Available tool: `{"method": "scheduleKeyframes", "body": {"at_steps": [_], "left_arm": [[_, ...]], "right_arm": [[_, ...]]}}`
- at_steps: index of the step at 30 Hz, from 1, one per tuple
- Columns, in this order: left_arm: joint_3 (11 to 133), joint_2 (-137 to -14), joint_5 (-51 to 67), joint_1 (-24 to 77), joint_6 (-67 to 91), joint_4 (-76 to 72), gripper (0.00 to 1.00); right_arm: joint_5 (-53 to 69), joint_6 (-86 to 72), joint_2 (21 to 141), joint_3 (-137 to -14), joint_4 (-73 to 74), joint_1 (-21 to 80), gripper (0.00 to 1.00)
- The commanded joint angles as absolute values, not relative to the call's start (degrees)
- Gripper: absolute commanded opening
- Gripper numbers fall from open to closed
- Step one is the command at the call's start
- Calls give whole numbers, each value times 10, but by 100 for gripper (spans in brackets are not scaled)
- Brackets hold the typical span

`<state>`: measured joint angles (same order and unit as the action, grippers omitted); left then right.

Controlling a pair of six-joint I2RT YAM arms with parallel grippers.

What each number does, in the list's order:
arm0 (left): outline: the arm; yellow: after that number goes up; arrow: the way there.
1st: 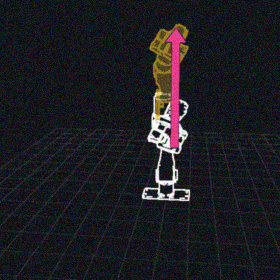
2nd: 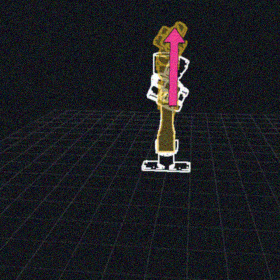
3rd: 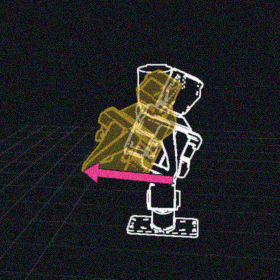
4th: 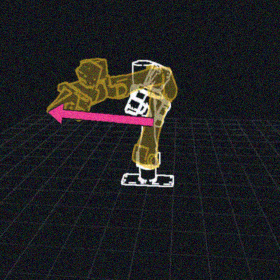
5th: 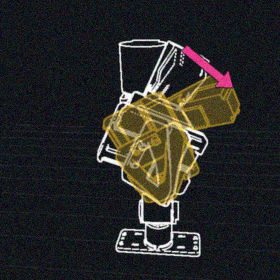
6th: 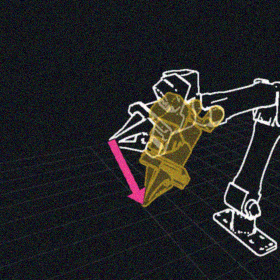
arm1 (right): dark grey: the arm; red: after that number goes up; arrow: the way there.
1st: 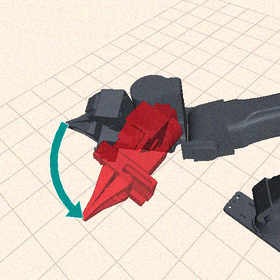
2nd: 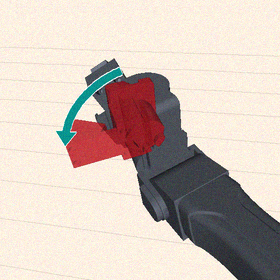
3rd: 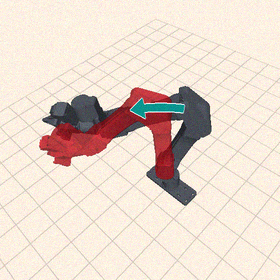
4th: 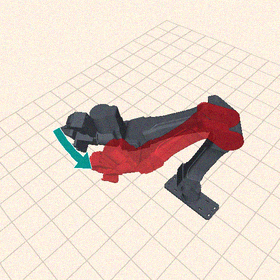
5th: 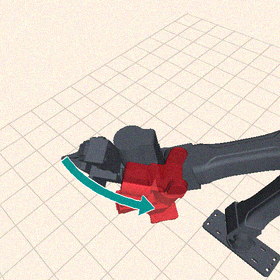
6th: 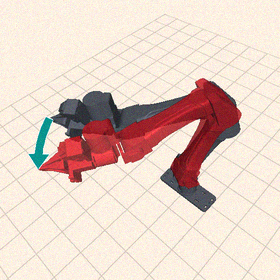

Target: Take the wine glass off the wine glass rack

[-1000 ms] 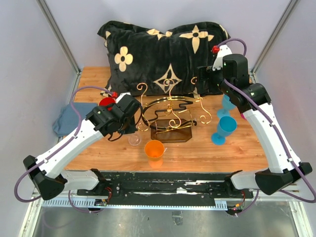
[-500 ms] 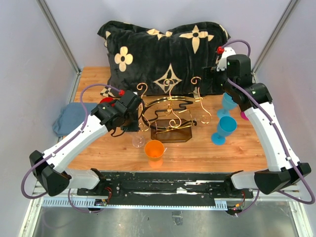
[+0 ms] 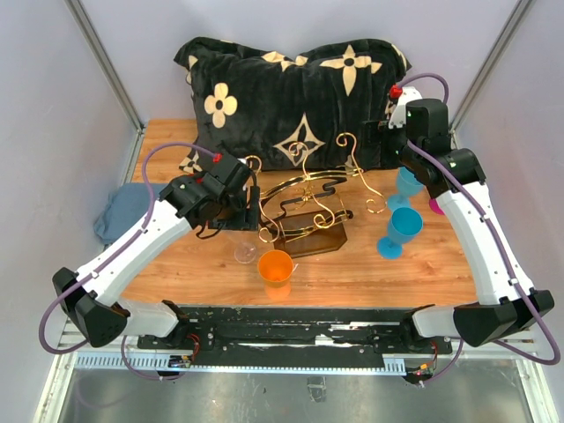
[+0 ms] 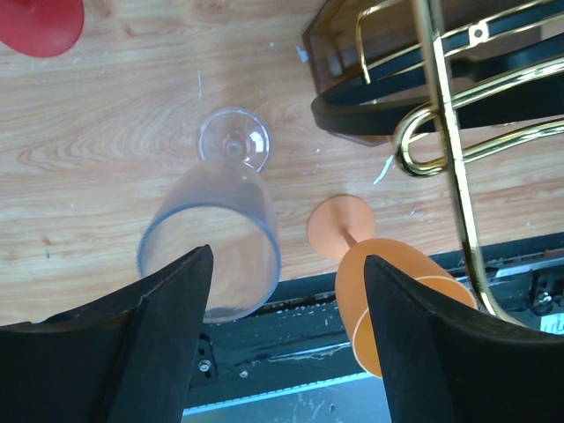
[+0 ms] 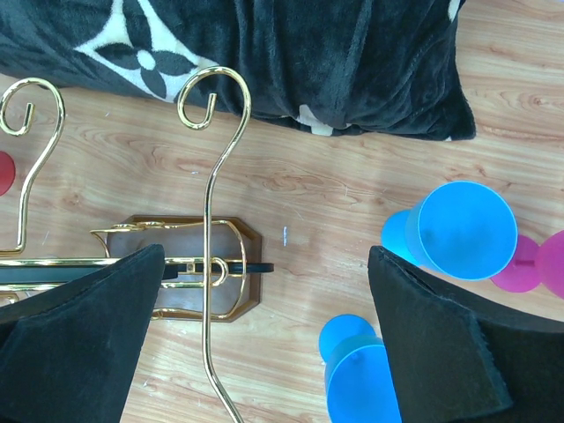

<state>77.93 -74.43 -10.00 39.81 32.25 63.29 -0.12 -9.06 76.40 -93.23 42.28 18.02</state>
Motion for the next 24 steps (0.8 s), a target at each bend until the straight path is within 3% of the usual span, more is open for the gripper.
{"method": "scheduleKeyframes", "body": {"at_steps": [1,15,24], "left_arm": [[815,-744,-114,394,317,628,75],[937,-713,-209,394,342,654,77],[924,-662,-357,380,312,532,80]], "right_arm": [[1,-98,756,-928,415,172,99],[-1,-106,767,-954,434,168,99],[15,-107,805,-1010,485,163,99]]}}
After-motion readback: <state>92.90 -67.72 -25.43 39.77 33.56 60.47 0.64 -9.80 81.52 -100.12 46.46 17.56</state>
